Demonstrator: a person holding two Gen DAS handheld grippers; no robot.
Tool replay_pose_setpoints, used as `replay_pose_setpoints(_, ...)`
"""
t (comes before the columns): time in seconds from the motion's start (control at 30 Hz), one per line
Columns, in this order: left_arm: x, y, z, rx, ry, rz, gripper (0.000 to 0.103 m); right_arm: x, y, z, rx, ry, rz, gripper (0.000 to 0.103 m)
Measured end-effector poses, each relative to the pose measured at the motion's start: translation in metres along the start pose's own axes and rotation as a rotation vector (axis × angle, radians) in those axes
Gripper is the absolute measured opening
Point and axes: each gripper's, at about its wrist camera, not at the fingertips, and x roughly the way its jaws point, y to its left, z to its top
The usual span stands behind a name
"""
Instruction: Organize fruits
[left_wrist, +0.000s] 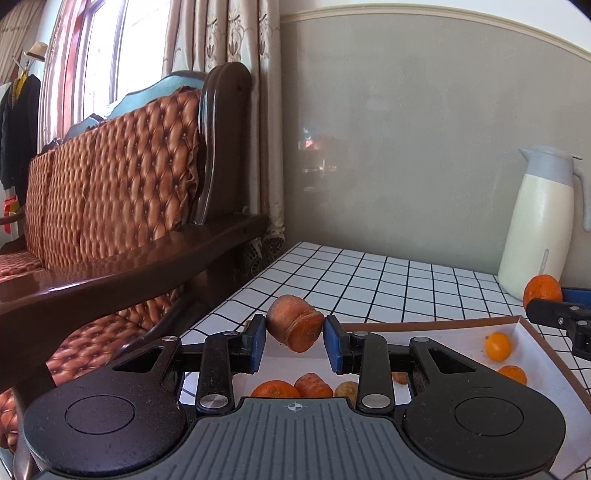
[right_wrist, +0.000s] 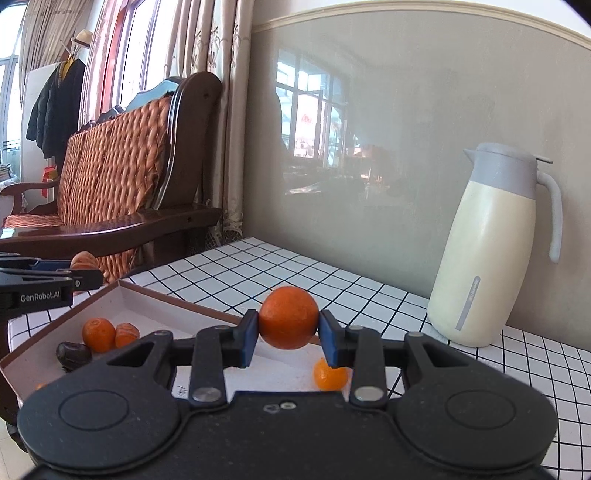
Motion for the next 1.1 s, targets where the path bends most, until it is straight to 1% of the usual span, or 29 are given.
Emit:
replay_pose_setpoints(0.17, 0.018, -0.001, -0.001, 0.014, 0.033, 0.001, 0.034, 0.018, -0.004, 0.000, 0.017, 0.041, 0.008, 0.027)
replay_pose_setpoints(0.4, 0.036, -0.002, 0.001, 0.015, 0.047, -0.001, 0.034, 0.031, -0.010, -0.003, 0.025, 0.068, 0.014, 0.027)
replay_pose_setpoints(0.6, 0.043, -0.002, 0.004, 0.011, 0.048, 0.002, 0.034, 0.037, -0.016, -0.003, 0.042, 0.084, 0.022, 0.027)
replay_pose_setpoints(0.63, 0.044, -0.003, 0.004, 0.010, 0.058, 0.006, 0.034, 0.037, -0.017, -0.002, 0.040, 0.084, 0.029, 0.031)
replay_pose_setpoints(0.67, 0.045, -0.002, 0.004, 0.001, 0.066, 0.005, 0.035, 0.038, -0.018, 0.000, 0.029, 0.087, 0.021, 0.038)
replay_pose_setpoints(0.7, 0.044, -0.002, 0.005, -0.005, 0.074, -0.001, 0.039, 0.037, -0.018, 0.001, 0.019, 0.077, -0.012, 0.072)
replay_pose_setpoints(0.73, 0.042, -0.002, 0.005, -0.008, 0.065, 0.003, 0.075, 0.032, -0.018, 0.001, 0.013, 0.043, -0.057, 0.097)
replay_pose_setpoints(0.77, 0.036, -0.002, 0.004, -0.010, 0.026, 0.029, 0.101, 0.028, -0.020, 0.001, 0.016, 0.016, -0.071, 0.096)
replay_pose_setpoints(0.8, 0.030, -0.002, 0.004, -0.001, -0.019, 0.049, 0.103, 0.027, -0.023, 0.002, 0.023, 0.022, -0.072, 0.096)
replay_pose_setpoints(0.83, 0.028, -0.002, 0.005, 0.013, -0.030, 0.060, 0.103, 0.026, -0.025, 0.002, 0.033, 0.027, -0.070, 0.096)
replay_pose_setpoints(0.93, 0.026, 0.002, 0.006, -0.002, -0.037, 0.054, 0.103, 0.024, -0.029, 0.001, 0.045, 0.025, -0.076, 0.096)
replay_pose_setpoints(1.1, 0.026, 0.002, 0.003, 0.019, -0.026, 0.047, 0.103, 0.021, -0.028, 0.003, 0.042, 0.023, -0.068, 0.096)
